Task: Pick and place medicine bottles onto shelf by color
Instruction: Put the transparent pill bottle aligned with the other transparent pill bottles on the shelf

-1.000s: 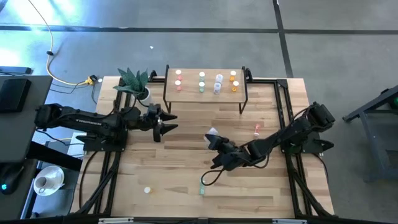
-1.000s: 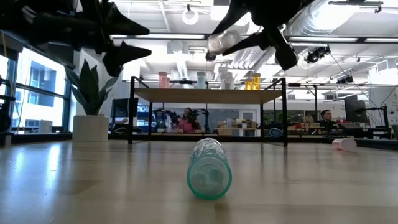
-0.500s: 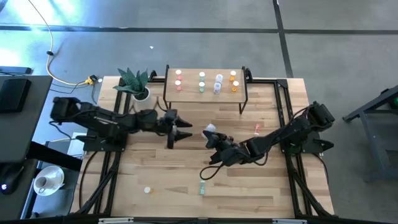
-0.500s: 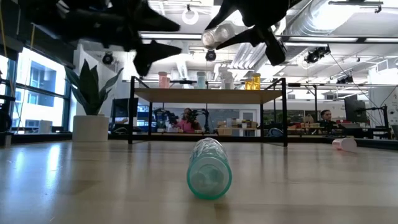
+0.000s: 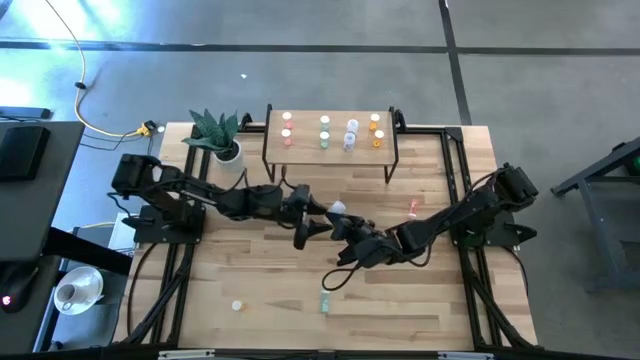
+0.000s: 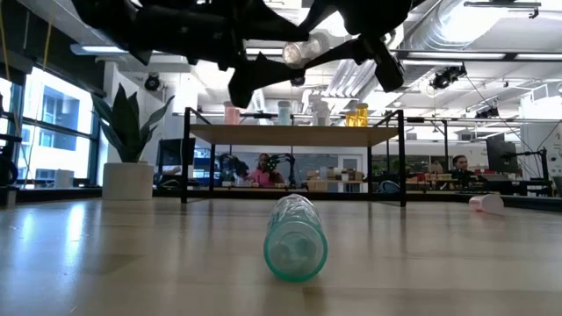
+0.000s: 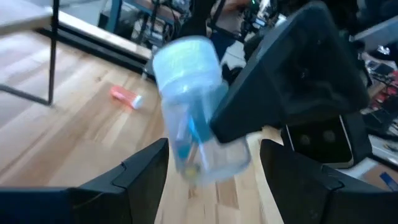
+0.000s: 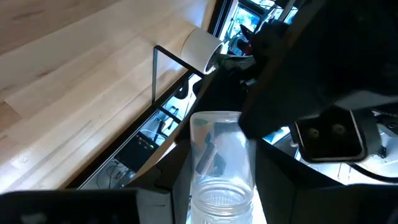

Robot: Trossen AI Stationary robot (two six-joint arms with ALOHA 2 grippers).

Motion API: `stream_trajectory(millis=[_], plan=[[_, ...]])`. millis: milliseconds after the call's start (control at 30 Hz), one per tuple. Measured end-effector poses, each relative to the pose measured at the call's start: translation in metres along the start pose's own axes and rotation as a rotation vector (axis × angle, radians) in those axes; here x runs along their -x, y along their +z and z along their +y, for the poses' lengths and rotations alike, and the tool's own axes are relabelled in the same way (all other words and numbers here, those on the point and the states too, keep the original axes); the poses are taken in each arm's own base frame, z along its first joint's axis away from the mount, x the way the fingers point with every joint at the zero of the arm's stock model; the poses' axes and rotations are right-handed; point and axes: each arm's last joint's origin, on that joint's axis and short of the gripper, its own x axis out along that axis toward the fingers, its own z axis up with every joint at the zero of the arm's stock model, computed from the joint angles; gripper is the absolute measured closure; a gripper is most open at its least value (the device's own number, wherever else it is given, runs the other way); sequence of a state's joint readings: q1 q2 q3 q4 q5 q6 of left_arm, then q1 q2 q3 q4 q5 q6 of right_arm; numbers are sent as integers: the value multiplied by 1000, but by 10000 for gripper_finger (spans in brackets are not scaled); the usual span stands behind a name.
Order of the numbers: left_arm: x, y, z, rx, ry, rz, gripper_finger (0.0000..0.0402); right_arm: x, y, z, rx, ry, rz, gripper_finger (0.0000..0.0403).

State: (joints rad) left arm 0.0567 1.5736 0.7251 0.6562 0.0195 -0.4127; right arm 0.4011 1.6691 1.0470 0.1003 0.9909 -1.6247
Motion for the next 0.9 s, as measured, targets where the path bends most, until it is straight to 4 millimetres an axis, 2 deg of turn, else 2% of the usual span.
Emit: stream_trajectory(millis=[400, 767, 900], plan=[[-2, 2, -5, -25, 65, -65, 162, 5, 4, -1, -26, -11, -11, 276], [-1, 0, -10, -24, 75, -79, 242, 5, 4, 0, -39, -9, -9, 276], [-1, 0, -10, -24, 75, -78, 248, 5, 3, -1, -23, -9, -7, 262]])
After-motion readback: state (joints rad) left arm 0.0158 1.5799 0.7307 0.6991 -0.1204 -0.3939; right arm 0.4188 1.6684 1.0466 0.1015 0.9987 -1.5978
